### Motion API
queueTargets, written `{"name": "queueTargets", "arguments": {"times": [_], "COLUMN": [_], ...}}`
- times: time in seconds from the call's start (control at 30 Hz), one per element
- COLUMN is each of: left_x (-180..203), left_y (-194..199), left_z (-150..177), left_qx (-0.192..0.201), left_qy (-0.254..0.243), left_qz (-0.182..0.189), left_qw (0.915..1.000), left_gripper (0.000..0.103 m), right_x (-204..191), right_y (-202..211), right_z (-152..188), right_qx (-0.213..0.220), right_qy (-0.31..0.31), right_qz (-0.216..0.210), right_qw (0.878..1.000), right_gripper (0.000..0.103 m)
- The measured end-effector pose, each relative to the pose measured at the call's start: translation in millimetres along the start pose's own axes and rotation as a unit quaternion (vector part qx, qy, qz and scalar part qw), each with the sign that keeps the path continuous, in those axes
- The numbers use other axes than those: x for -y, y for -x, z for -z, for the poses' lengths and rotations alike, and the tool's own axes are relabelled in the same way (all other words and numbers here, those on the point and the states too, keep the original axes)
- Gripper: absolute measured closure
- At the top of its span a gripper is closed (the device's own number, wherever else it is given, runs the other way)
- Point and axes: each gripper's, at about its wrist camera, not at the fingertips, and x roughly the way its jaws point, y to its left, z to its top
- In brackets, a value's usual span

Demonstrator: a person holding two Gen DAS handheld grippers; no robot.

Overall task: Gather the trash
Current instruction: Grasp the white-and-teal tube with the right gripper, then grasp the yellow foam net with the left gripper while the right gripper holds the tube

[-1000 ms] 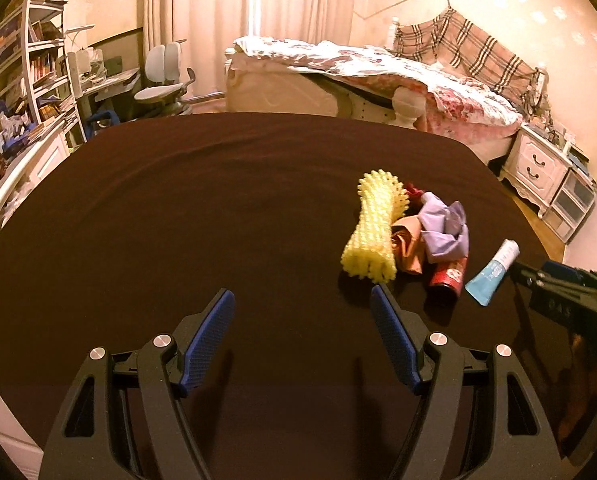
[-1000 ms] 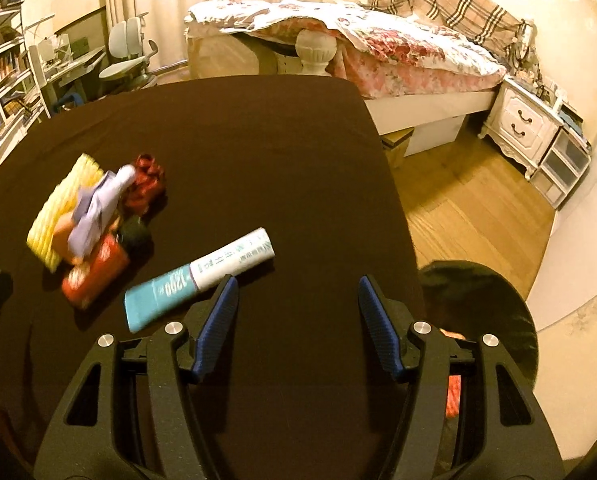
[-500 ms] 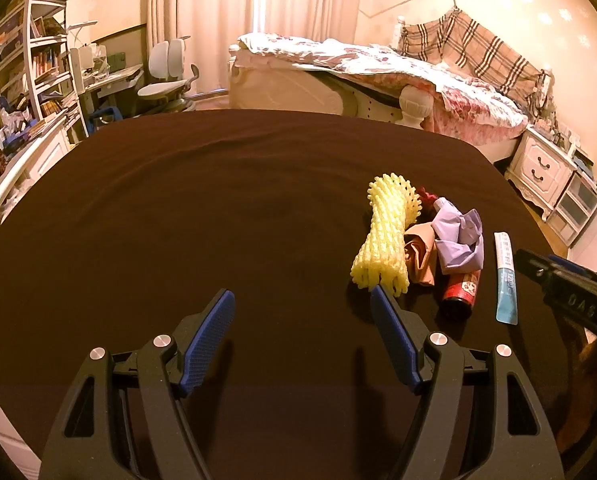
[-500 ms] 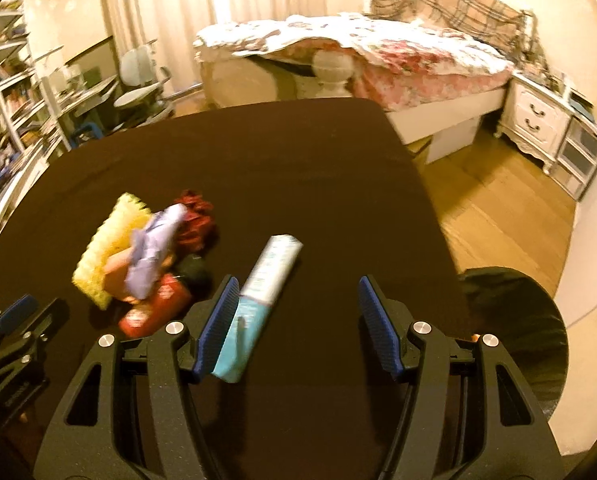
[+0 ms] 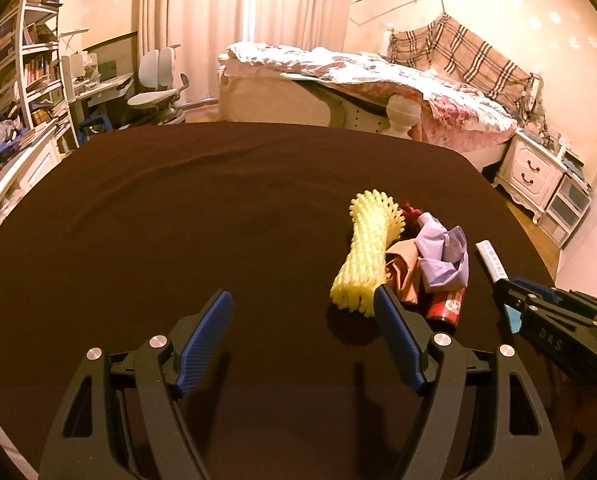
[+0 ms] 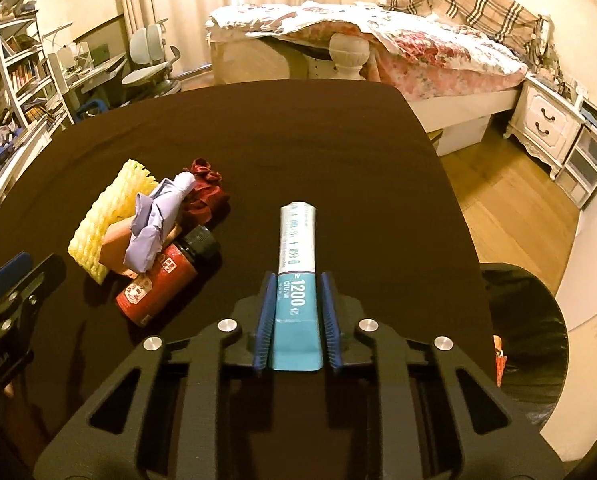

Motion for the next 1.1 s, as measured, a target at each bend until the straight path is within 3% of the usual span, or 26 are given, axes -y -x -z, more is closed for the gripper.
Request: {"name": "queueTargets", "arguments": {"times": [0.37, 0.7, 1.1], "left_x": [6, 7, -2], "left_y": [-18, -21, 0], "left_z": [-13, -10, 3], "left_qx": [-0.015, -0.036, -0.016], "left_qy": [-0.010, -0.012, 0.014], "left_qz": [0.021, 0.070, 0.051], "left_qw": [0.9996, 0.9968, 0.9985], "left_gripper": [0.030, 0.073, 0.077], "right_x": [0, 0, -2], "right_y": [-1, -1, 4], "right_z": [-1, -1, 1], "right_qx": [0.002, 0.002, 0.007], "right_qy": [-0.001, -0.002, -0.009], "right_qz": [-0.004, -0.005, -0.015], "right_qw": [1.000, 1.000, 1.000], "right_gripper": [0.081, 0.082, 0.084]}}
